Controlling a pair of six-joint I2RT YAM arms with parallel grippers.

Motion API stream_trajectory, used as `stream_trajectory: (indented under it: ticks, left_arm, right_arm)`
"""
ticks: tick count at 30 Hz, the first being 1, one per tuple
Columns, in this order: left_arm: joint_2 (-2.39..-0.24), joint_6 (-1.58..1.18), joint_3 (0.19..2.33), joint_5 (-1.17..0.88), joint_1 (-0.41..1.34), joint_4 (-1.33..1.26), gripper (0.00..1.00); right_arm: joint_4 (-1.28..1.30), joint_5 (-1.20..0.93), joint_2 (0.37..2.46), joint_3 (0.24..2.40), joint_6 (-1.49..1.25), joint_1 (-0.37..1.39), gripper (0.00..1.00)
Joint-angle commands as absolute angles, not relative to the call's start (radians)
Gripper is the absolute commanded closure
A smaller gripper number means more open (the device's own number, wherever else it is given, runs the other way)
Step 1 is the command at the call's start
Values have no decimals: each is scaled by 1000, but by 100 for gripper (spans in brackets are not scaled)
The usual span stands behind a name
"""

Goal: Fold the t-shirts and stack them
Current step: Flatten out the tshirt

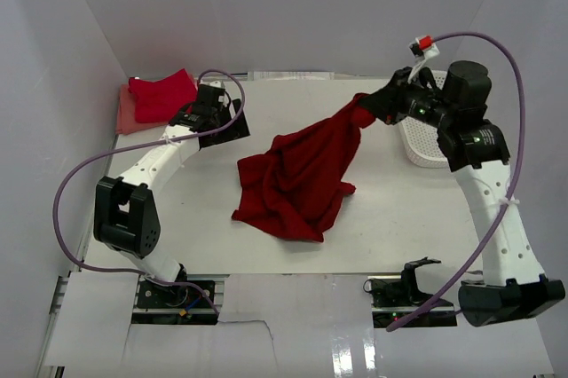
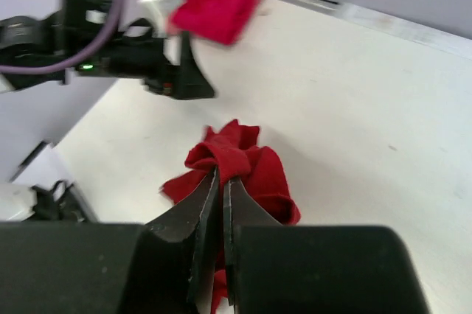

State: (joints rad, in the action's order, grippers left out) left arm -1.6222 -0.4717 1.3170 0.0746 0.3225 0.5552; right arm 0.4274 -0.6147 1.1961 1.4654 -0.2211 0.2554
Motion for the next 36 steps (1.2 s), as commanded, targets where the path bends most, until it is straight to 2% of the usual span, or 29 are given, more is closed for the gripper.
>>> stream_trajectory:
  ticks: [1,5,9,13,16,18,20,23,25,28,36]
  left_arm:
    - [-1551,-476,1318,87,322,542,2]
    - [-1551,-476,1315,64,324,537,2]
    - [-1557,-472,1310,29,322,528,2]
    - [-1588,-466,1308,-86,322,506,2]
    - [-1614,-476,1313,-109,322,514,2]
    - [-1609,-472,1313,-89,322,514,2]
    - [-1605,-471,1310,-90,322,514,2]
    - [-1632,-465,1321,-165,327,512,2]
    - [-1693,-453,1342,-225,356,552,2]
    - [-1747,-446,1376,-190,402,586,2]
    - [-1910,-457,1492,-224,405,624,2]
  right_arm:
    - [546,-575,1174,1410,-150,189,92]
    - [580,-638,1193,1333,-190,192,92]
    - [509,-591,1138,1198,-209,196,92]
    - [551,-588,1157,1193,-186,199,91]
    - [675,-459,1169,1227,-176,219,91]
    - [771,-300,1129,1232,-205,224,92]
    - [804,-174,1042,1229,-230,224,92]
    - [842,-97,951,1278,-258,224,92]
    - [879,-113,934,1339,-264,224,92]
    - [930,-167,946,1368,-249,224,91]
    - [841,-276,925,1204,-250,224,91]
